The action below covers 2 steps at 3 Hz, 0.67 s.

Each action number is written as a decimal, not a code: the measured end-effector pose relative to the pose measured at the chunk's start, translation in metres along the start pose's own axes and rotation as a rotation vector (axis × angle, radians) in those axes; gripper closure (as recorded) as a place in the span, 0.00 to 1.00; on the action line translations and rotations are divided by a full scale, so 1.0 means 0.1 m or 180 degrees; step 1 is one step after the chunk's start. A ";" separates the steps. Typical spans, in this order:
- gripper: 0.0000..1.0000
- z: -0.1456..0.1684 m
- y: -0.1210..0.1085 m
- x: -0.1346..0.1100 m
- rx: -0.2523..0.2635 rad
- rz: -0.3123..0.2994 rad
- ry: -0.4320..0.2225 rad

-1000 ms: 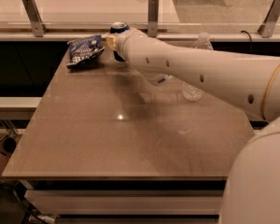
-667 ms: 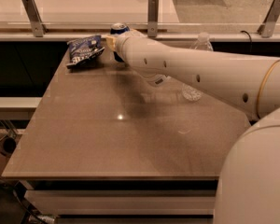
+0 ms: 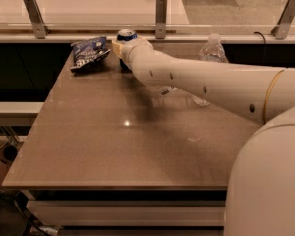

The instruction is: Move pepsi can near blue chip bag

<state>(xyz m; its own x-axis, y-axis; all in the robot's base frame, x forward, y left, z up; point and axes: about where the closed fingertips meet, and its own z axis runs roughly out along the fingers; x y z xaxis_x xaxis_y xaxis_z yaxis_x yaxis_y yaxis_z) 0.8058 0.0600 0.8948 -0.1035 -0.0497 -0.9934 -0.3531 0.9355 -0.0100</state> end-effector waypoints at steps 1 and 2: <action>0.83 0.00 0.01 -0.01 -0.0005 0.0000 -0.0004; 0.59 0.00 0.02 -0.02 -0.0008 0.0001 -0.0008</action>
Offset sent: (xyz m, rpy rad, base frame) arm -0.0003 0.0009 0.0007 0.0009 -0.0009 0.0012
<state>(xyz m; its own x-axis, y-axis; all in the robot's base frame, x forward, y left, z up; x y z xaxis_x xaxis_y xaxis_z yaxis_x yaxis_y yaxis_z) 0.8053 0.0618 0.8966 -0.1013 -0.0487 -0.9937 -0.3554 0.9347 -0.0096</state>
